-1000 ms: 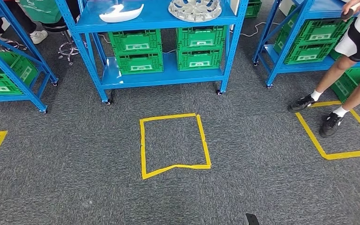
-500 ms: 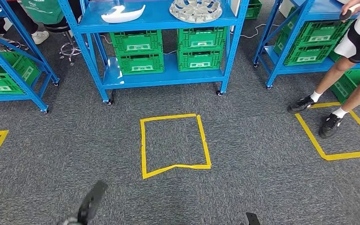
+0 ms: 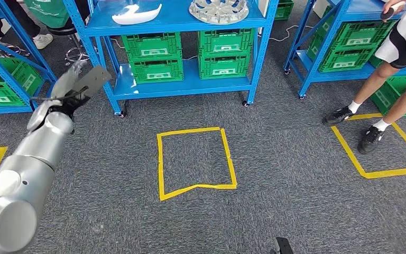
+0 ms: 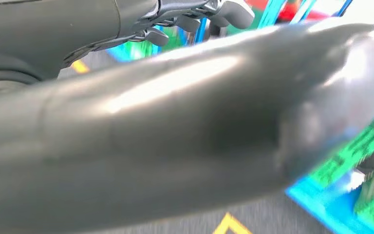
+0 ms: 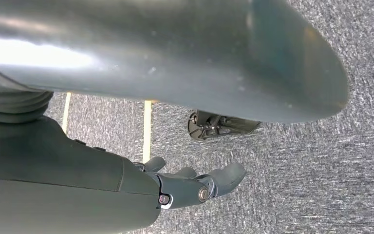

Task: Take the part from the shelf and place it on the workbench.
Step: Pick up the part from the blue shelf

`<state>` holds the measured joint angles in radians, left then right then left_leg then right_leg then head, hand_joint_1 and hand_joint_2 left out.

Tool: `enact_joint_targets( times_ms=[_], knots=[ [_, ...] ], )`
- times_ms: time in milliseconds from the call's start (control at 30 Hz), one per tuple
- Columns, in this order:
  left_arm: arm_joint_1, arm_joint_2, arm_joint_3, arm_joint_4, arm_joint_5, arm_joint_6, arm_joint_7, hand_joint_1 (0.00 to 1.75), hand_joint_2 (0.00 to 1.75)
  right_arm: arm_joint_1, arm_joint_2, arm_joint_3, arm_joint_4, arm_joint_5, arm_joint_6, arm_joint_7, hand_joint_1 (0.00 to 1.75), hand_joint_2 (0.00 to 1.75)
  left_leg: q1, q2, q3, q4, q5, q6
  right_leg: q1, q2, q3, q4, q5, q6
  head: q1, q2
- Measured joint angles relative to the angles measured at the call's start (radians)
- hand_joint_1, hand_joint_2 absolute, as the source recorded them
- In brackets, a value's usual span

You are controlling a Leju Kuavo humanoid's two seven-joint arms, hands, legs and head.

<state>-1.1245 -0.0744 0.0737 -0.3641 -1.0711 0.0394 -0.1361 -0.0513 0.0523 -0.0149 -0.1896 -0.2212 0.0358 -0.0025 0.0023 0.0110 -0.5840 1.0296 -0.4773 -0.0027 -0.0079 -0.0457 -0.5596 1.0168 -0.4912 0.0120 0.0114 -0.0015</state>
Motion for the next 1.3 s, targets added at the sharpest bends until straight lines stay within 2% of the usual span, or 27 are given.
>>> enact_joint_targets(
  times_ms=[100,200,833,900,967,1000,1033,1100,1133,1167,1200,1233,1267,1300],
  knots=[
    [-0.064,0.000,-0.068,0.004,-0.025,0.003,0.018,0.00,0.00,-0.001,0.000,0.000,0.000,-0.002,0.000,-0.002,0.00,0.00,0.000,0.000,0.000,0.000,0.000,0.000,0.000,0.000,0.000,0.000,0.000,0.000,0.000,0.000],
    [-0.091,0.002,-0.113,0.008,-0.033,0.000,0.020,0.00,0.00,-0.001,0.000,0.000,0.000,-0.003,0.000,-0.002,0.00,0.00,0.000,0.000,0.000,0.000,0.000,0.000,0.000,0.000,0.000,0.000,0.000,0.000,0.000,0.000],
    [-0.103,0.007,-0.192,0.027,-0.044,-0.046,0.019,0.00,0.00,-0.003,-0.001,0.000,0.000,-0.006,0.002,-0.003,0.00,0.00,0.000,0.000,0.000,-0.001,0.000,0.000,0.000,0.000,-0.001,0.000,0.000,0.000,0.000,0.000],
    [-0.100,0.009,-0.207,0.033,-0.046,-0.055,0.026,0.00,0.00,-0.003,-0.001,0.000,0.000,-0.007,0.006,-0.004,0.00,0.00,-0.004,0.000,-0.003,-0.003,-0.003,0.009,-0.004,-0.002,0.000,0.002,0.006,0.007,0.000,0.000],
    [-0.097,0.010,-0.216,0.036,-0.044,-0.060,0.037,0.00,0.00,-0.005,-0.003,0.000,0.000,-0.008,0.008,-0.004,0.00,0.00,-0.004,-0.003,0.005,-0.017,-0.006,0.026,-0.009,0.000,-0.003,0.015,0.018,0.019,0.000,0.000],
    [-0.099,0.010,-0.219,0.037,-0.043,-0.061,0.040,0.00,0.00,-0.006,-0.004,0.000,0.000,-0.009,0.008,-0.004,0.00,0.00,-0.002,-0.004,0.014,-0.025,-0.006,0.032,-0.011,0.007,-0.011,0.035,0.015,0.020,0.001,0.000],
    [-0.101,0.009,-0.222,0.037,-0.041,-0.062,0.044,0.00,0.00,-0.007,-0.005,0.000,0.000,-0.010,0.008,-0.004,0.00,0.00,0.000,-0.006,0.023,-0.030,-0.006,0.036,-0.012,0.017,-0.029,0.064,0.000,0.019,0.001,0.000],
    [-0.105,0.008,-0.225,0.038,-0.040,-0.065,0.051,0.00,0.00,-0.005,-0.007,0.000,0.000,-0.011,0.008,-0.005,0.00,0.00,0.002,-0.008,0.028,-0.032,-0.006,0.038,-0.013,0.036,-0.092,0.169,-0.053,0.016,0.002,0.000],
    [-0.103,0.007,-0.226,0.039,-0.039,-0.067,0.053,0.00,0.00,-0.003,-0.008,0.000,0.000,-0.012,0.009,-0.005,0.00,0.00,0.002,-0.011,0.028,-0.031,-0.007,0.037,-0.013,0.040,-0.129,0.227,-0.076,0.017,0.002,0.000],
    [-0.100,0.006,-0.226,0.040,-0.038,-0.068,0.055,0.00,0.00,0.000,-0.008,0.000,0.000,-0.012,0.009,-0.006,0.00,0.00,0.003,-0.014,0.030,-0.029,-0.009,0.033,-0.015,0.042,-0.159,0.266,-0.083,0.021,0.002,0.000],
    [-0.096,0.006,-0.226,0.042,-0.037,-0.069,0.056,0.00,0.00,0.001,-0.008,0.000,0.000,-0.012,0.009,-0.006,0.00,0.00,0.006,-0.019,0.032,-0.027,-0.013,0.027,-0.018,0.042,-0.174,0.271,-0.070,0.025,0.002,0.000],
    [-0.093,0.006,-0.226,0.043,-0.036,-0.070,0.058,0.00,0.00,0.002,-0.009,0.000,0.000,-0.012,0.009,-0.007,0.00,0.00,0.011,-0.022,0.037,-0.022,-0.020,0.019,-0.023,0.043,-0.170,0.238,-0.036,0.031,0.002,0.000],
    [-0.091,0.006,-0.226,0.043,-0.034,-0.070,0.059,0.00,0.00,0.003,-0.010,0.000,0.000,-0.012,0.009,-0.008,0.00,0.00,0.016,-0.025,0.041,-0.016,-0.029,0.010,-0.028,0.043,-0.152,0.175,0.009,0.038,0.002,0.000],
    [-0.091,0.006,-0.226,0.044,-0.033,-0.070,0.061,0.00,0.00,0.004,-0.010,0.000,0.001,-0.012,0.009,-0.008,0.00,0.00,0.020,-0.026,0.045,-0.009,-0.039,0.001,-0.031,0.045,-0.133,0.119,0.041,0.046,0.004,0.000]
  ],
)
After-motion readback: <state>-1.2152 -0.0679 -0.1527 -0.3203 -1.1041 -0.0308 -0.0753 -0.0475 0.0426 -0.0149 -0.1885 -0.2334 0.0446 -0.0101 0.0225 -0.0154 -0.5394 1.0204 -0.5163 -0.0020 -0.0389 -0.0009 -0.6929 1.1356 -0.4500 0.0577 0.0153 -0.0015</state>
